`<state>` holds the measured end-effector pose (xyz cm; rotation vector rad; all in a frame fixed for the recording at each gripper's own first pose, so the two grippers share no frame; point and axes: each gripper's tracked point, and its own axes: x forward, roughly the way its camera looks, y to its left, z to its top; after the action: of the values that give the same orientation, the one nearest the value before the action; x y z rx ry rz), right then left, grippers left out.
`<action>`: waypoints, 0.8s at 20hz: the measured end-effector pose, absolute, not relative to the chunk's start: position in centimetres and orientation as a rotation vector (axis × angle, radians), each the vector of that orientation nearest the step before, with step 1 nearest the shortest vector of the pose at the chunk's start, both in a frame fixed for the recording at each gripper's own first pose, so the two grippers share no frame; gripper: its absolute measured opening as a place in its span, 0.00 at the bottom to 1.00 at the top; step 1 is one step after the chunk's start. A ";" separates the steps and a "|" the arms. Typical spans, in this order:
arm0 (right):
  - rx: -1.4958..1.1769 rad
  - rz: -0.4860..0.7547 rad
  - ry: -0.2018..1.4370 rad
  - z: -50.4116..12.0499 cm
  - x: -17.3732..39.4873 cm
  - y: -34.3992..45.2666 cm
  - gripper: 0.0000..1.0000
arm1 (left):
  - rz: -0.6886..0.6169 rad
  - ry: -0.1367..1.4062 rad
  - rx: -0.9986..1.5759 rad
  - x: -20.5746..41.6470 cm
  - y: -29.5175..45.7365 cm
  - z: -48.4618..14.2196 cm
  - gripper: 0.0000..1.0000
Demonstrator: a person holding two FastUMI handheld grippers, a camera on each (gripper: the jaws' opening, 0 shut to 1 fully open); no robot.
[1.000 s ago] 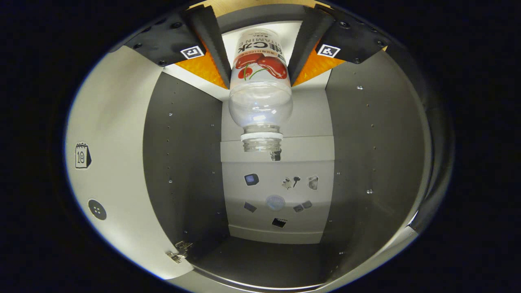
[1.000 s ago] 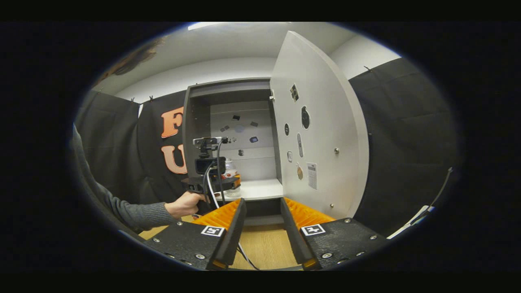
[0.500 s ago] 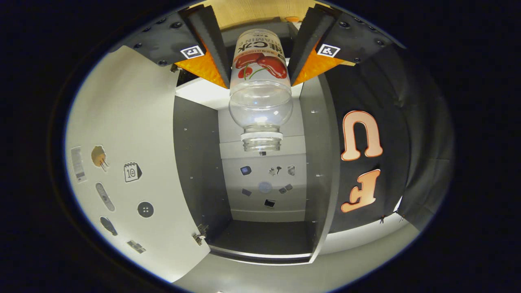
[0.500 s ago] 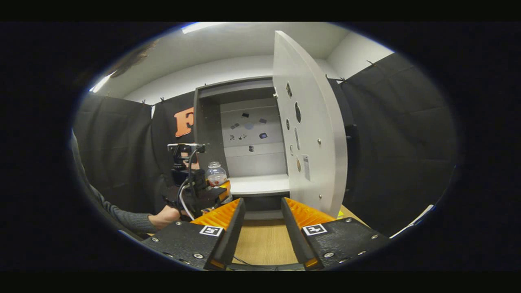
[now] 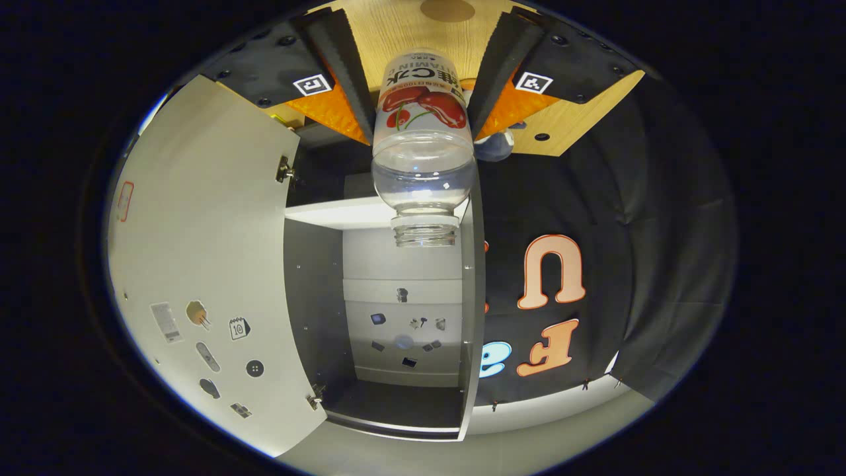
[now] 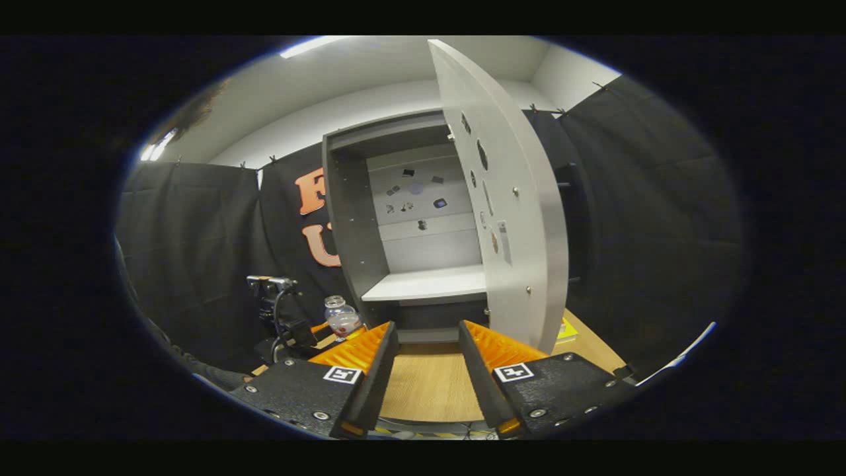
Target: Open the cabinet door with the right hand, grasp the bottle in the cabinet with the left hand and place it on the coaster, then close the cabinet door with the right hand.
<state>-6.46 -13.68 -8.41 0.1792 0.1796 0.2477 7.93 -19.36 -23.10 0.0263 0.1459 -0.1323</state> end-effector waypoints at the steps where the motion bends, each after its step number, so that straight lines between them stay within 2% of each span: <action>1: 0.192 0.258 0.192 -8.8 -6.5 -13.4 0.59 | -0.136 0.162 0.032 7.6 -19.4 -24.5 0.86; 10: 0.241 0.269 0.299 -12.9 -6.3 -13.5 0.62 | -0.129 0.300 0.045 4.1 -18.0 -35.6 0.86; 16: 0.251 0.265 0.374 -15.4 -5.2 -12.9 0.62 | -0.112 0.325 0.058 4.3 -17.7 -39.8 0.86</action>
<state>-5.17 -12.90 -15.39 0.2507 0.3741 0.2648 4.30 -17.70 -39.83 0.0576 0.3247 -0.1120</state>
